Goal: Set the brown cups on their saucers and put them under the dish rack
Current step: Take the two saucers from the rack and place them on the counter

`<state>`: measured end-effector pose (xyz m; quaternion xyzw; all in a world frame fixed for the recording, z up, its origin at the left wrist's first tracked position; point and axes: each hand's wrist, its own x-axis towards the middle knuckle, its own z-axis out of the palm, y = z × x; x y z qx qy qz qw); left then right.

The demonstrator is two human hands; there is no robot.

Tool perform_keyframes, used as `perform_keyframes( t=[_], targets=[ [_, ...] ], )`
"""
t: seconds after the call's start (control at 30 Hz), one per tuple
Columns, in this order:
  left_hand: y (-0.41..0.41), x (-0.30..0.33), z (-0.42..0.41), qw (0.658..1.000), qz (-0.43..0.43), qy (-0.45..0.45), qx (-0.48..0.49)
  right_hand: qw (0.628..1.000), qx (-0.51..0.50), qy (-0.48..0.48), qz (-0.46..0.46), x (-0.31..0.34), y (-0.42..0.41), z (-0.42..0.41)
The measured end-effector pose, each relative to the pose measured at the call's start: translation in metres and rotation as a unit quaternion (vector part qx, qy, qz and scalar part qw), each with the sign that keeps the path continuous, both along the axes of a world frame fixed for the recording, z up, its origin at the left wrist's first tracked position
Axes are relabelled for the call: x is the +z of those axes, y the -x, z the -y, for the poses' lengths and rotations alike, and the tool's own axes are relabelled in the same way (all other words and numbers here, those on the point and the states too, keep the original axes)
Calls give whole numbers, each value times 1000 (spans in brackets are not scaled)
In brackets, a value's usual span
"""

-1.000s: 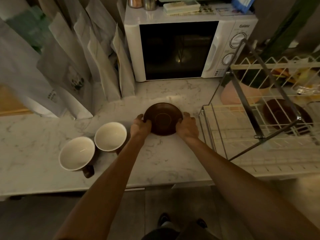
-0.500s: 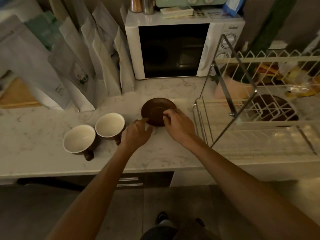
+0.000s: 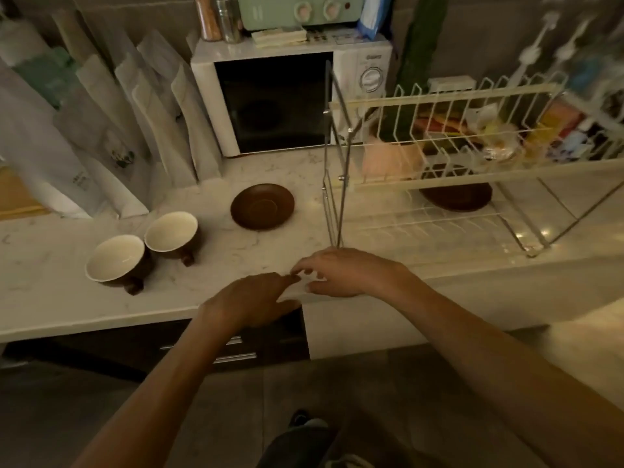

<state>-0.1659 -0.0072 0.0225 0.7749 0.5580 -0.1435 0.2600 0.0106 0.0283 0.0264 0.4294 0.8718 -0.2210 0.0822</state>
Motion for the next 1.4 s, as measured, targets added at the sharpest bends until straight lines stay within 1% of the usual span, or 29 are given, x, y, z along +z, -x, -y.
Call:
perform_keyframes(
  t=[0.2,0.33,0.57,0.63,0.73,0.8,0.93,1.07,1.1,1.13,1.2,1.23,1.33,1.4],
  targets=[
    [-50,-1,13,1000,-12,-3,-27,999,-25,16,25,6,-51,21],
    [-88,3,20,998,-22,-23,-60,997,-55,3,50,11,-91,28],
    [-148,12,14,989,-45,-71,-125,982,-160,-9,102,23,-165,30],
    [-159,17,6,986,-50,-88,-129,975,-191,-25,107,28,-183,28],
    [-175,23,-9,985,-28,-126,-114,962,-247,-58,100,31,-204,21],
    [-185,23,-21,985,-3,-147,-94,950,-287,-83,90,31,-215,15],
    [-204,16,-48,986,59,-158,-15,922,-365,-114,65,29,-228,1],
    [-214,10,-76,987,90,-127,26,889,-430,-157,26,25,-237,-15],
    [-215,9,-81,987,114,-105,50,881,-445,-161,16,24,-239,-19],
    [-216,8,-87,981,155,-74,86,874,-457,-166,7,23,-241,-23],
    [-220,3,-99,950,258,-2,176,862,-477,-172,-14,20,-246,-32],
    [-222,1,-105,933,292,19,210,859,-483,-169,-21,20,-249,-37],
    [-231,-6,-122,891,353,38,282,853,-500,-150,-26,15,-257,-54],
    [-239,-10,-132,877,369,43,304,846,-513,-142,-23,11,-261,-65]
  ],
)
